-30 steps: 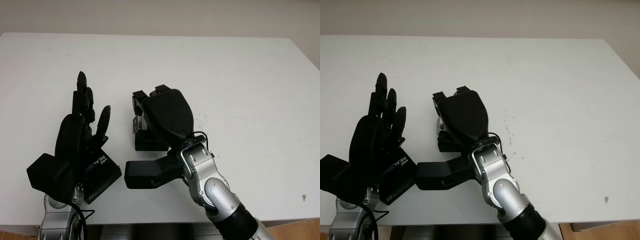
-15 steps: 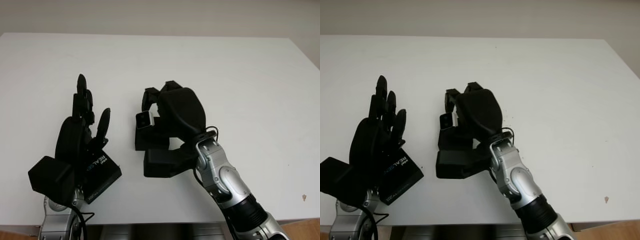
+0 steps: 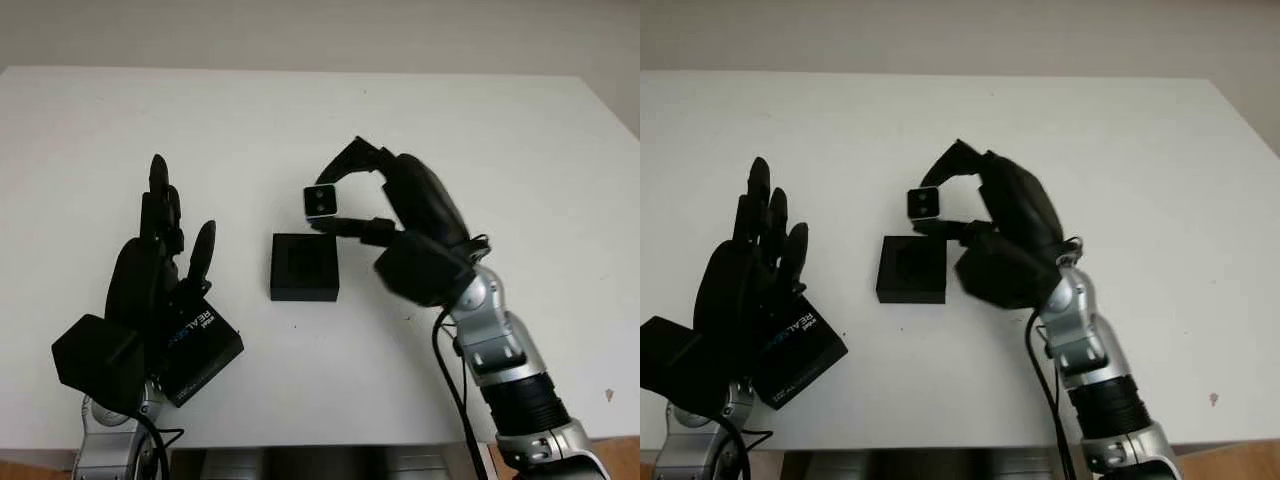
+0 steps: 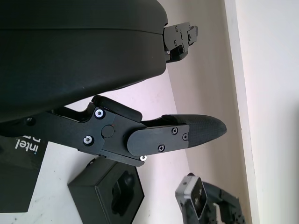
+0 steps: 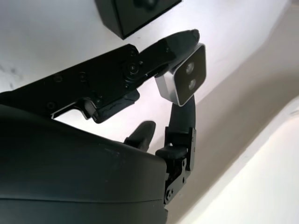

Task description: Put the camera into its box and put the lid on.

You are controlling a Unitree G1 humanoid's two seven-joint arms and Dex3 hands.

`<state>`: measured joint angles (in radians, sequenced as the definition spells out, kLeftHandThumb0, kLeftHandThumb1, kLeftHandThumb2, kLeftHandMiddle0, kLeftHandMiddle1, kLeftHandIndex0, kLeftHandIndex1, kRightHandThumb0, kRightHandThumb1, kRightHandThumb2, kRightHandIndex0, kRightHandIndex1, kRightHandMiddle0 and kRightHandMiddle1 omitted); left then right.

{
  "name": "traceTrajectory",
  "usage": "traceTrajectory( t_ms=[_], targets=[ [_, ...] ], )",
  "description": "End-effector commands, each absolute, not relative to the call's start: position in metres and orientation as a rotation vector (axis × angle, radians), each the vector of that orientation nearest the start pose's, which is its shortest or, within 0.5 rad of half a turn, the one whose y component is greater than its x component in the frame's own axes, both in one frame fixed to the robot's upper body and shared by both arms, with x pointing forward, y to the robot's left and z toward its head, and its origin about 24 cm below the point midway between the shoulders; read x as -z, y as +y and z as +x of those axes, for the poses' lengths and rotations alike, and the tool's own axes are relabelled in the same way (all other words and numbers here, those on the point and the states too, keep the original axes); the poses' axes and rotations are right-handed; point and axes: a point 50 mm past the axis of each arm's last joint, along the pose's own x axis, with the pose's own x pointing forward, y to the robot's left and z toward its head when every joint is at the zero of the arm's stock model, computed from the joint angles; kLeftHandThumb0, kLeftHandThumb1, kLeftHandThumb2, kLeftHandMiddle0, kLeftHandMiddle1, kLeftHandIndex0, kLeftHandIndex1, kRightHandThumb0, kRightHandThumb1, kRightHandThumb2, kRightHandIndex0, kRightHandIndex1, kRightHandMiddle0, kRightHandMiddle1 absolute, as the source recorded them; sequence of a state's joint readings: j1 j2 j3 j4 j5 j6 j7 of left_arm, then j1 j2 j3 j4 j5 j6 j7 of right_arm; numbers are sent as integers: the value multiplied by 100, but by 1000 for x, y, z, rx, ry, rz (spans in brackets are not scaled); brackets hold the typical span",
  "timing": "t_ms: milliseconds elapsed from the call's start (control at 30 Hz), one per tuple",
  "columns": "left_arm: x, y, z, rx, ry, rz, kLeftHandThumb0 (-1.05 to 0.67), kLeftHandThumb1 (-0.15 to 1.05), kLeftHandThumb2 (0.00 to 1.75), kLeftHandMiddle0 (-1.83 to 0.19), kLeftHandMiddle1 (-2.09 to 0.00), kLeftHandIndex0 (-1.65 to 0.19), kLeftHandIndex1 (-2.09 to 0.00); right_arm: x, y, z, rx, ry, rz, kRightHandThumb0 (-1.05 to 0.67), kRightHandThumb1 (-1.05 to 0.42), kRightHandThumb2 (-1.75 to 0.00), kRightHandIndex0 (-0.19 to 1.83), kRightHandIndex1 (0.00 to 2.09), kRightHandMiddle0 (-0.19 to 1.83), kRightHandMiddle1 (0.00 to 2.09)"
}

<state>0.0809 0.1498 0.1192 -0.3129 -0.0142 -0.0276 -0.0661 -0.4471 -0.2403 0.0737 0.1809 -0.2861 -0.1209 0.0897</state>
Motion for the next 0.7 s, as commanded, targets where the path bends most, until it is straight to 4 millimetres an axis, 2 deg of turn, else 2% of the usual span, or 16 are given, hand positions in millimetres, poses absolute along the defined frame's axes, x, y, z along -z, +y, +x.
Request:
traceTrajectory(
  t_ms=[0,167,267,400,533,667],
  targets=[
    [-109,197,230,-39,-277,172,-66,105,51,17,-5,18,-4,-136,-144,330,-217,-361,-485,-46,-105,-9,19,65,43,159],
    [-110,198,230,-35,-277,170,-67,105,50,17,-5,18,-5,-118,-146,331,-278,-197,-184,-46,-104,-7,18,53,43,160],
    [-110,198,230,-33,-277,170,-67,105,50,17,-5,18,-5,-112,-146,330,-295,-138,-108,-45,-105,-7,18,51,43,158],
    [-111,199,229,-33,-274,172,-67,105,49,18,-5,19,-5,-104,-144,329,-320,-94,-65,-44,-105,-9,17,47,41,158],
    [-111,199,229,-33,-273,175,-68,105,49,17,-6,18,-5,-94,-132,325,-350,-76,-48,-45,-105,-9,18,44,42,160],
    [-111,199,229,-34,-273,176,-68,105,49,17,-5,19,-5,-94,-119,319,-377,-97,-81,-45,-105,-10,19,40,42,159]
  ],
)
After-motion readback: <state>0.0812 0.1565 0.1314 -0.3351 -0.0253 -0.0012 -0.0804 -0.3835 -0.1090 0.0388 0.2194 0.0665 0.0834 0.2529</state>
